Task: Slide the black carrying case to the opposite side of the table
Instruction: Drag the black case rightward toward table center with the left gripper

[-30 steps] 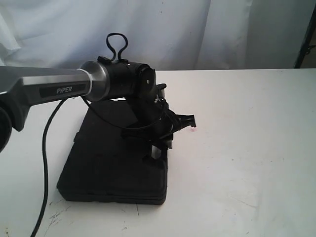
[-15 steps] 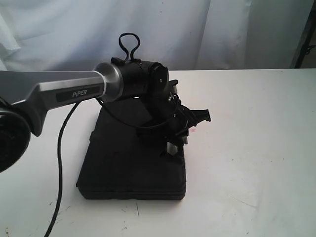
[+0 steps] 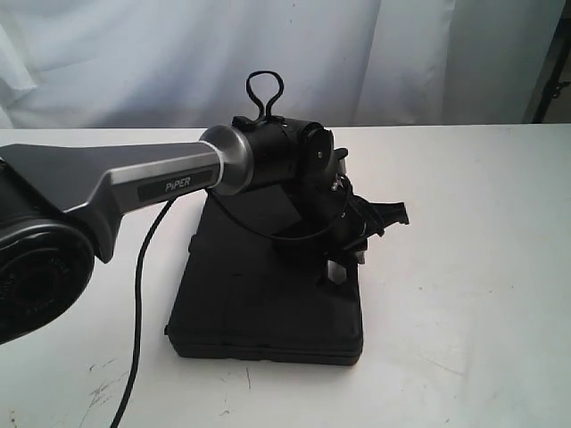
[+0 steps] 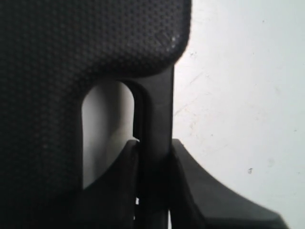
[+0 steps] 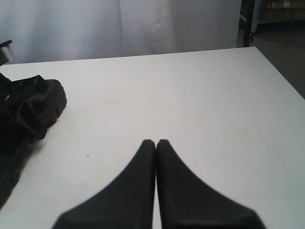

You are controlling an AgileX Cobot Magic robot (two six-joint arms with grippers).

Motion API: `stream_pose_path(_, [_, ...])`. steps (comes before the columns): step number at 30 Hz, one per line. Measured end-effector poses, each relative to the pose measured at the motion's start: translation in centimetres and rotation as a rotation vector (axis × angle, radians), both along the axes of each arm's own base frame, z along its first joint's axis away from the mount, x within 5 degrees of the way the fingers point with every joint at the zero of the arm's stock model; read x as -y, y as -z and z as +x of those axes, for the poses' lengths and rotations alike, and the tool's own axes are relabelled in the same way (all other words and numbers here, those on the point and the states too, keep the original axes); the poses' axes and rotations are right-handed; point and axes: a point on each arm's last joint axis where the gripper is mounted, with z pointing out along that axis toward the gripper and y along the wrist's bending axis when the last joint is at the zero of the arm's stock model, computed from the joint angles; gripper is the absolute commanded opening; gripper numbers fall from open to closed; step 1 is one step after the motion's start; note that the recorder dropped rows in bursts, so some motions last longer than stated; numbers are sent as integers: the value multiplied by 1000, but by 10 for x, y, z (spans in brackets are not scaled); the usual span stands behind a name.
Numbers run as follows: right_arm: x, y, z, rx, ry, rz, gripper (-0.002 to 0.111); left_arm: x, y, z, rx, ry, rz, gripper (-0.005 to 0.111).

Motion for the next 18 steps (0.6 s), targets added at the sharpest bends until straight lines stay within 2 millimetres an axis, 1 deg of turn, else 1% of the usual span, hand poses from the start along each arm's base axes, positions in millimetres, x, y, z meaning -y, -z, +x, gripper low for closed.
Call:
stream_pose_path(4, [0, 0, 0, 0, 0, 0, 0, 1, 0, 0, 3, -1, -5, 0])
stream_pose_path(7, [0, 0, 0, 0, 0, 0, 0, 1, 0, 0, 3, -4, -7, 5])
stream_pose_path(10, [0, 0, 0, 0, 0, 0, 0, 1, 0, 0, 9, 0, -1, 16])
stream_pose_path(17, [0, 0, 0, 0, 0, 0, 0, 1, 0, 1, 29, 5, 6, 48])
stream_pose_path(18, [0, 0, 0, 0, 0, 0, 0, 2, -1, 1, 33, 4, 3, 54])
